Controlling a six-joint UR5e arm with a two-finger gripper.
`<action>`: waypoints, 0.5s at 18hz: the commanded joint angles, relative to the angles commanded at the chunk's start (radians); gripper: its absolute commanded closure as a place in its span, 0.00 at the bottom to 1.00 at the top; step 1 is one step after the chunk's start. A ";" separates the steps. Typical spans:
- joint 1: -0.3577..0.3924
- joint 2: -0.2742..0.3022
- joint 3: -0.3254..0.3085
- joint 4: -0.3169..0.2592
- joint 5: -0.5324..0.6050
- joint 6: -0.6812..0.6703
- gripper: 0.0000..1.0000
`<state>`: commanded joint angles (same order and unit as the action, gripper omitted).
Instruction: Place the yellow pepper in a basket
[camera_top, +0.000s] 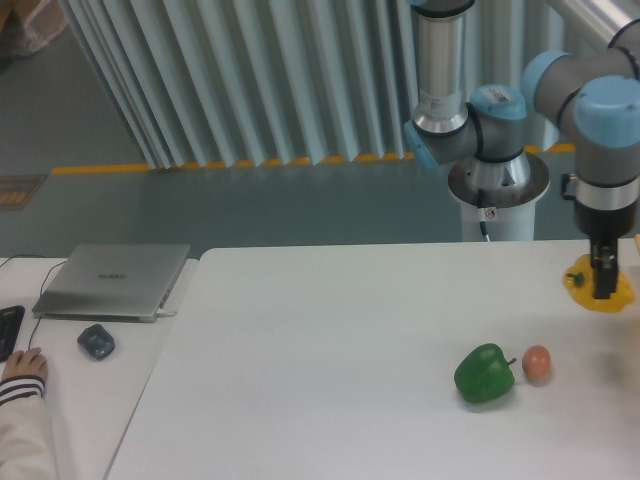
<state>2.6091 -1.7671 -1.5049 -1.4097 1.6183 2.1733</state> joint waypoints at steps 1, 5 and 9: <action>0.017 -0.002 0.003 0.000 -0.002 0.038 0.42; 0.071 -0.020 0.017 0.046 -0.002 0.131 0.42; 0.130 -0.061 0.014 0.159 -0.006 0.117 0.41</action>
<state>2.7395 -1.8284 -1.4910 -1.2505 1.6122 2.2902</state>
